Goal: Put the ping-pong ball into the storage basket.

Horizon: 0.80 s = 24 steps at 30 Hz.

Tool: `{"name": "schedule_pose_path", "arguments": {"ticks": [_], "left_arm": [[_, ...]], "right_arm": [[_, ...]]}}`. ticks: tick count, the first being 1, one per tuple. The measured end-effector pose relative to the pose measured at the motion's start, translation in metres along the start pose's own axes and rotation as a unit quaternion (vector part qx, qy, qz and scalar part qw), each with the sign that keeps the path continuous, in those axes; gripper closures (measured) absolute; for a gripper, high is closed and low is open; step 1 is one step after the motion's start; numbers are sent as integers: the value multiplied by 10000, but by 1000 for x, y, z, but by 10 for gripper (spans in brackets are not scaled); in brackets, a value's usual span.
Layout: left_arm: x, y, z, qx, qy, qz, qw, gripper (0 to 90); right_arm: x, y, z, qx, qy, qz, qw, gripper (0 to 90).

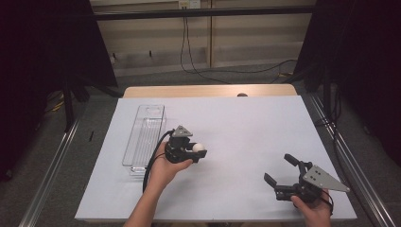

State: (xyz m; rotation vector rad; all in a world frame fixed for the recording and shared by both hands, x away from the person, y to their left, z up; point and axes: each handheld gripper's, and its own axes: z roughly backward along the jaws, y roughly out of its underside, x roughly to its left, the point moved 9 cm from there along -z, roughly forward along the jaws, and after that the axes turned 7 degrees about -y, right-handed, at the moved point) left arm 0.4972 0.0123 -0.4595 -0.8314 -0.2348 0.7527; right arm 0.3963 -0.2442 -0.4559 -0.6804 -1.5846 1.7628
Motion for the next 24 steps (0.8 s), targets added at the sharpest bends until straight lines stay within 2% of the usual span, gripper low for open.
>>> {"name": "schedule_pose_path", "arguments": {"ticks": [10, 12, 17, 24], "left_arm": [[4, -2, 6, -8, -55, 35, 10000, 512], [5, -3, 6, -73, -55, 63, 9999, 512], [7, -2, 7, -13, -35, 27, 10000, 512], [8, -2, 8, -25, -58, 98, 9999, 512]], "right_arm": [[0, 0, 0, -1, -11, 3, 10000, 12], [1, 0, 0, 0, -7, -6, 10000, 12], [0, 0, 0, -3, -5, -1, 10000, 12], [1, 0, -1, 14, -24, -27, 10000, 12]]}}
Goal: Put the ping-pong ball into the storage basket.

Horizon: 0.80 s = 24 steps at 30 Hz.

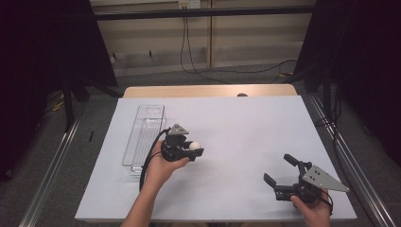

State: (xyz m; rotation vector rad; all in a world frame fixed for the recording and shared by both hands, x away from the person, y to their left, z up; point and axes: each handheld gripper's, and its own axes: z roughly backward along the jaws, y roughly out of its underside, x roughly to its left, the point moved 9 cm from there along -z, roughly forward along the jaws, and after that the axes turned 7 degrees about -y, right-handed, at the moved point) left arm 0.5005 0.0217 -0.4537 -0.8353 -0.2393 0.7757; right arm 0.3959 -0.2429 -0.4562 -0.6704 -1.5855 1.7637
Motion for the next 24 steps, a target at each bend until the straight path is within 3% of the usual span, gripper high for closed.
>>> {"name": "schedule_pose_path", "arguments": {"ticks": [12, 16, 24], "left_arm": [[4, 0, 4, 31, -49, 84, 9999, 511], [6, 1, 5, 75, -38, 24, 10000, 512], [7, -1, 7, 36, -75, 139, 9999, 512]], "right_arm": [[0, 0, 0, -23, 9, -9, 10000, 11], [0, 0, 0, -14, 7, -16, 10000, 12], [0, 0, -1, -10, 6, 22, 10000, 12]]}}
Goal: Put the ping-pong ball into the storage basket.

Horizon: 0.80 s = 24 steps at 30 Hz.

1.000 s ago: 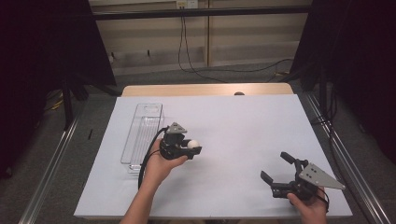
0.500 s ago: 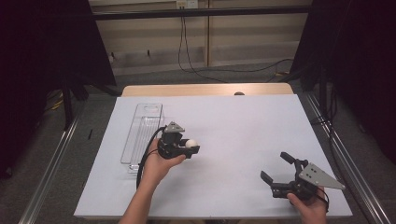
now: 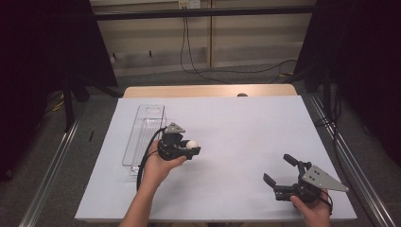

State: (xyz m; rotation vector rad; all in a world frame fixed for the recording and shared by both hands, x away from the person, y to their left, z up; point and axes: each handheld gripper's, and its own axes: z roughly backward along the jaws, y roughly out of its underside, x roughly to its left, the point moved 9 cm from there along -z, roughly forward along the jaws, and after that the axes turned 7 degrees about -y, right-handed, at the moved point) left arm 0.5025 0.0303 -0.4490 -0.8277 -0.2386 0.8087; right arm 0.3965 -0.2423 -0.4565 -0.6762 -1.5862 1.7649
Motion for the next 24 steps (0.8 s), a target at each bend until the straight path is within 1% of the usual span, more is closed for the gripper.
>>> {"name": "schedule_pose_path", "arguments": {"ticks": [1, 2, 3, 4, 5, 8, 14, 15, 16, 19, 21, 22, 24], "left_arm": [[0, 0, 0, -9, -18, 48, 10000, 512], [0, 0, 1, -18, -18, 59, 10000, 512], [0, -1, 0, -76, -4, 61, 10000, 512], [1, -1, 1, -55, -12, 12, 10000, 512], [1, -1, 1, -67, 19, 58, 10000, 512], [3, -1, 3, -40, -46, 70, 10000, 512], [5, -1, 5, -2, -41, 54, 10000, 512], [5, -2, 5, -59, -53, 70, 9999, 512], [5, -1, 5, -48, -57, 70, 9999, 512], [6, -1, 5, -43, -64, 70, 9999, 512], [6, -2, 6, -64, -58, 86, 9999, 512], [7, -1, 7, -16, -74, 84, 9999, 512], [8, -1, 8, -11, -90, 98, 9999, 512]], "right_arm": [[0, 0, 0, -6, -2, 2, 10000, 12], [0, 0, 0, -2, -10, 0, 10000, 11], [0, 0, 0, -2, -7, 1, 10000, 12], [0, 0, 0, 3, -8, -11, 10000, 12], [0, 0, 0, 11, -25, -21, 10000, 11], [0, 0, 0, 7, -3, -5, 10000, 12], [1, 0, 0, 16, -27, -18, 10000, 12], [0, 0, 1, 12, -17, -21, 10000, 12], [0, 0, 0, -13, 17, -46, 10000, 12], [0, 0, 1, -13, 21, -46, 10000, 12], [0, 0, 1, 10, -13, -21, 10000, 12], [0, 0, 1, 9, -12, -28, 10000, 12], [0, 0, 1, 2, -6, -24, 10000, 12]]}}
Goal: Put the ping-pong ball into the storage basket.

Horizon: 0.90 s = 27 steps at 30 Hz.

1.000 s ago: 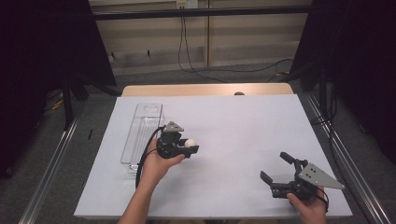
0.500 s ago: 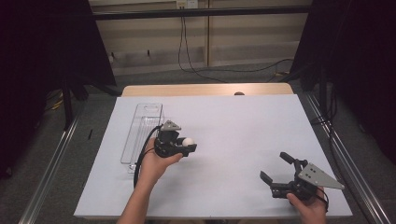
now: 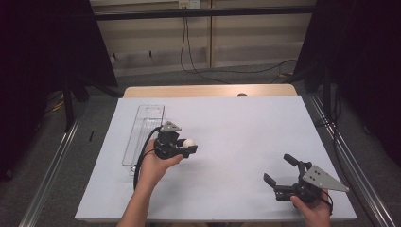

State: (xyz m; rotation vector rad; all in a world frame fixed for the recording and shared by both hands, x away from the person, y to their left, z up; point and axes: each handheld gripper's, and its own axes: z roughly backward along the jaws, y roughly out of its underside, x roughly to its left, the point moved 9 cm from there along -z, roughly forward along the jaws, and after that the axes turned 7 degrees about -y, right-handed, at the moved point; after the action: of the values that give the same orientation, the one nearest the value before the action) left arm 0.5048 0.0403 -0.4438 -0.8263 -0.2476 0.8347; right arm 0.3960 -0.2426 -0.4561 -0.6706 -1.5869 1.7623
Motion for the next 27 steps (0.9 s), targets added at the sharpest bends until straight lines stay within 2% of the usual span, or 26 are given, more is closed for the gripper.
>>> {"name": "schedule_pose_path", "arguments": {"ticks": [7, 9, 10, 11, 14, 17, 21, 23, 25, 26, 27], "left_arm": [[1, 0, 1, -14, -2, 9, 10000, 512], [3, 0, 2, 32, 8, -74, 10000, 512], [2, -1, 2, -37, 4, 38, 10000, 512], [4, 0, 2, -3, -17, -34, 10000, 512], [4, -1, 3, -44, -38, 4, 10000, 512], [7, 0, 6, 19, -43, -12, 10000, 511], [8, -1, 7, -38, -32, 92, 9999, 512], [10, -1, 8, -25, -45, 34, 10000, 512], [11, -1, 9, -70, -60, 119, 9999, 512], [12, -1, 10, -48, -23, 87, 9999, 511], [13, -1, 11, -14, -76, 81, 9999, 512]], "right_arm": [[0, 0, 0, -3, -7, -1, 10000, 12], [0, 0, 0, 9, -7, 0, 10000, 12], [0, 0, 0, 5, -9, -4, 10000, 12], [0, 0, 0, 3, -13, 10, 10000, 12], [0, 0, 0, 6, -8, 16, 10000, 12], [0, 0, 0, 7, -4, 11, 10000, 12], [0, 0, 0, 7, -10, 8, 10000, 12], [0, 0, 0, 6, -10, 11, 10000, 12], [0, 0, 0, 5, -9, 7, 10000, 12], [0, 0, 0, 6, -9, 11, 10000, 12], [0, 0, 0, 4, -6, 12, 10000, 12]]}}
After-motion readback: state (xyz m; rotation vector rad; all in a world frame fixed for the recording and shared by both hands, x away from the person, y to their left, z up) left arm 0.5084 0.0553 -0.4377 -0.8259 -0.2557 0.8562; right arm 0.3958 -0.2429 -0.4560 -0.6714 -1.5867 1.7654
